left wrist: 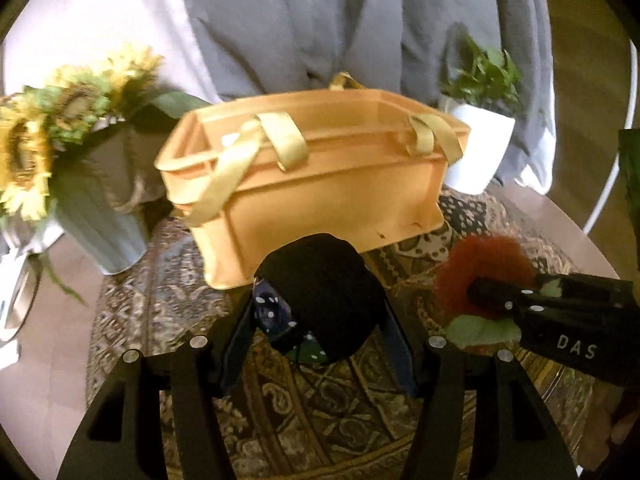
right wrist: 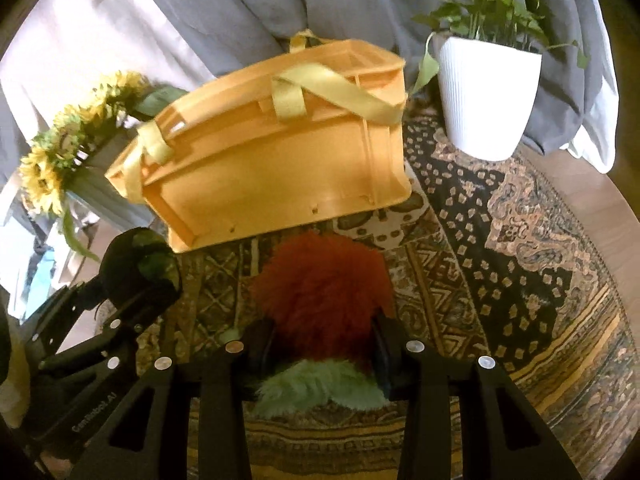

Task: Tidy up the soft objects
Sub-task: 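Carry both toys into the orange crate and open both tools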

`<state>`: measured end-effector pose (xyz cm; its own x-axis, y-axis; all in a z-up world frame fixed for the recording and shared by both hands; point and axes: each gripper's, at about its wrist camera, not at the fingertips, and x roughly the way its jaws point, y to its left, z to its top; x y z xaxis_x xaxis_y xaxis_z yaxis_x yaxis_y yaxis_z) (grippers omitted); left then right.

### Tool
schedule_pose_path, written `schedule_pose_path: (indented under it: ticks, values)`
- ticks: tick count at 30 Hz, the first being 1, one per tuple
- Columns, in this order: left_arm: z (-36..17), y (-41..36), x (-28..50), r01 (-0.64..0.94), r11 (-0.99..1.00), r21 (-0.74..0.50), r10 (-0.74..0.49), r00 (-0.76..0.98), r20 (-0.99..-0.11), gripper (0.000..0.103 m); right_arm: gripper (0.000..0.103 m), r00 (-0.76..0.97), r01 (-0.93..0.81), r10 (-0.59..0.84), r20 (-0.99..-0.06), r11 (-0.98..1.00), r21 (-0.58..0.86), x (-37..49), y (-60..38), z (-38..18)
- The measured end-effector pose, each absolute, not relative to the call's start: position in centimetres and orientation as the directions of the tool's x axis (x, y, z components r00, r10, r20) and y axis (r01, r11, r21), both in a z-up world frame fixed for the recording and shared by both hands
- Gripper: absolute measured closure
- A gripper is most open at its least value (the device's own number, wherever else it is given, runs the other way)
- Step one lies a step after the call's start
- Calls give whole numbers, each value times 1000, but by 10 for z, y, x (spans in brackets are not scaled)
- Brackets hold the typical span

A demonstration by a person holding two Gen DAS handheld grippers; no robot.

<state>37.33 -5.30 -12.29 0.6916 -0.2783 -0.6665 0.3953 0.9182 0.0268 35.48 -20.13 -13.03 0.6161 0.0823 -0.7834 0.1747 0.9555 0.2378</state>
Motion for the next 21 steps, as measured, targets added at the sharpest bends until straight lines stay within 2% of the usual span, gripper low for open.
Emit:
schedule_pose_path:
  ticks: [21]
  values:
    - [-26,-55,338,204,979,30,-163,858,-488,43,63,818,14,126,-562,971,238,333,-213,-23]
